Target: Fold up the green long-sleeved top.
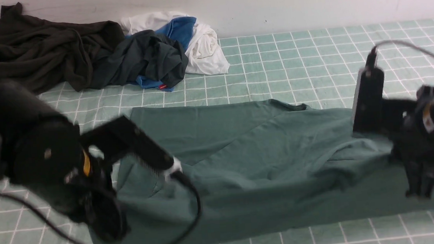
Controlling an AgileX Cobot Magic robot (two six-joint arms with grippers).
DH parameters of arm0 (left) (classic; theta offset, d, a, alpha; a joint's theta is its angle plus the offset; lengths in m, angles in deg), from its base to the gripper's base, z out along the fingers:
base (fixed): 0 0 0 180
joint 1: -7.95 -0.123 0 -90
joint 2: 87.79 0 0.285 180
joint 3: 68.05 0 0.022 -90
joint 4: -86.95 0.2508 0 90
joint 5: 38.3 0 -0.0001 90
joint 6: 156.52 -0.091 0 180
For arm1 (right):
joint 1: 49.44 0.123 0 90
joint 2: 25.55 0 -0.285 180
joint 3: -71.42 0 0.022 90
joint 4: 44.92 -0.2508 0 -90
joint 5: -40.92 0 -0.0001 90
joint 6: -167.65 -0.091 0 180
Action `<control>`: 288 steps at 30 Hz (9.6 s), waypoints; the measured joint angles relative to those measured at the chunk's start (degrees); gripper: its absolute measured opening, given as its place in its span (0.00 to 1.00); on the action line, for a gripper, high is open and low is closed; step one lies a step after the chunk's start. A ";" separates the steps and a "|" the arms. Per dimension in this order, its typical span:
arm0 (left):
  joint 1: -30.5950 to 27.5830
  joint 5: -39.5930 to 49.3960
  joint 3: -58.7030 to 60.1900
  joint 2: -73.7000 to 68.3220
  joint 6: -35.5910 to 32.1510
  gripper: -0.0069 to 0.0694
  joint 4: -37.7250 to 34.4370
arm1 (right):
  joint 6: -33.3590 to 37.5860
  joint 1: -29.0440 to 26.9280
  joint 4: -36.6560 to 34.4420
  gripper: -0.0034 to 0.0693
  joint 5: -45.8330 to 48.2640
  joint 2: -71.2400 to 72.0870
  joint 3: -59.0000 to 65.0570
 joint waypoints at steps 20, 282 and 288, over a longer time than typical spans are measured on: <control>-16.56 -5.39 -53.68 -50.08 -5.82 0.21 -0.30 | 3.27 -14.47 -15.51 0.22 -9.66 -39.47 -36.88; -32.00 -38.83 60.63 80.05 10.12 0.09 -14.58 | -35.36 -24.12 -16.45 0.03 -32.56 82.50 59.71; -32.06 -38.83 60.63 80.05 10.12 0.09 -14.58 | -35.36 -24.12 -16.45 0.03 -32.56 82.50 59.71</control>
